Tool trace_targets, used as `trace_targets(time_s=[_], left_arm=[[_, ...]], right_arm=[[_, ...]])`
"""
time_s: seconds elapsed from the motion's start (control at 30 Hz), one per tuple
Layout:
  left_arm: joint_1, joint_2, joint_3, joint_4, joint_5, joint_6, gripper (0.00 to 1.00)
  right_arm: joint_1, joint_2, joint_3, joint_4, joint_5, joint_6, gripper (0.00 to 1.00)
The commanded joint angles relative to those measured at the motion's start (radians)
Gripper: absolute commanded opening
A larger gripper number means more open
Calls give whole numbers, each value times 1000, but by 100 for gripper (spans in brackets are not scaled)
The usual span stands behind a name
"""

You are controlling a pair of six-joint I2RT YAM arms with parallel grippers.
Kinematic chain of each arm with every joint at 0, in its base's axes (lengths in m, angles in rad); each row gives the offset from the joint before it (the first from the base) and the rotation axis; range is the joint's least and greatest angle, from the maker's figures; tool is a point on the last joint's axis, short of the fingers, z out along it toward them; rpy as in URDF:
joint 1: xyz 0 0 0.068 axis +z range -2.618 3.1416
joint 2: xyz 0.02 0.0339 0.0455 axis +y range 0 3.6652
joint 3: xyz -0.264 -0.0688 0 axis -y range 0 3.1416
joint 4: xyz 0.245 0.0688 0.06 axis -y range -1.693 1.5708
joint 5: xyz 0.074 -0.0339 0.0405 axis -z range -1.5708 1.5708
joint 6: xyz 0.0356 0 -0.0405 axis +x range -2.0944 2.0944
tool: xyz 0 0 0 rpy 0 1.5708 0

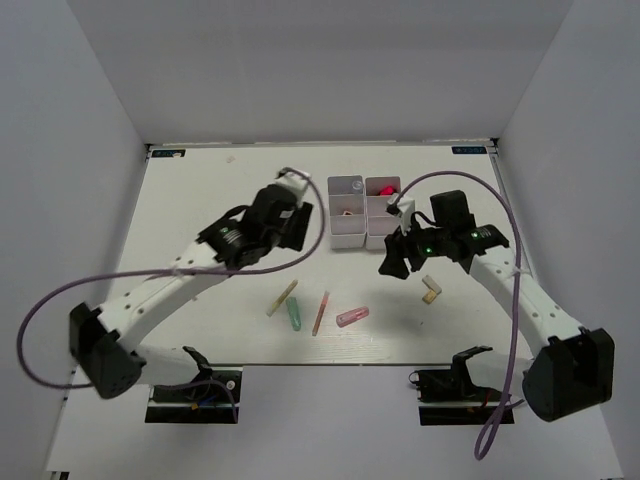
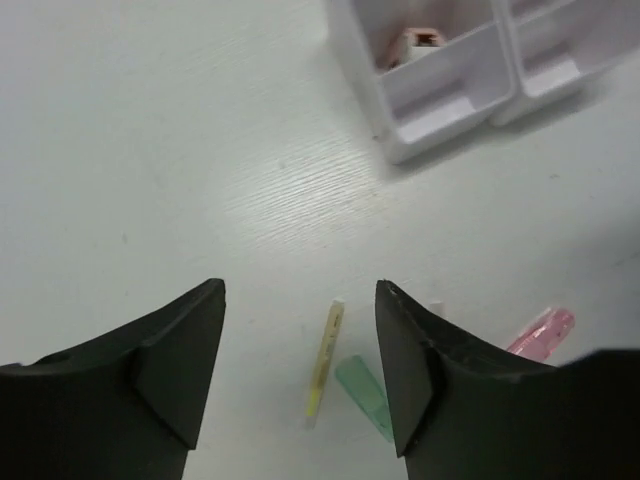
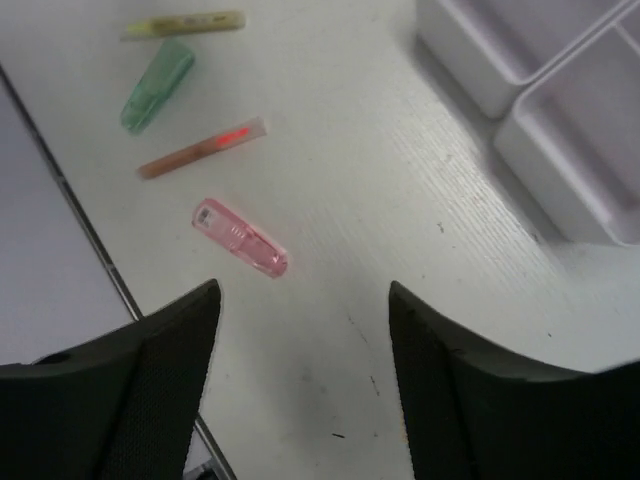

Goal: Sort the stationery into containers
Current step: Pick up the stationery from the center of the board.

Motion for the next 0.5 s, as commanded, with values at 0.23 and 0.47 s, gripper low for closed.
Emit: trace_targets(time_s=[0.23, 0.47], left_arm=[[200, -421, -472, -221, 103, -225, 79], [436, -595, -664, -134, 291, -219, 86]], right_arm=[[61, 146, 102, -278, -312, -278, 42], [237, 199, 8, -379, -229, -894, 63]])
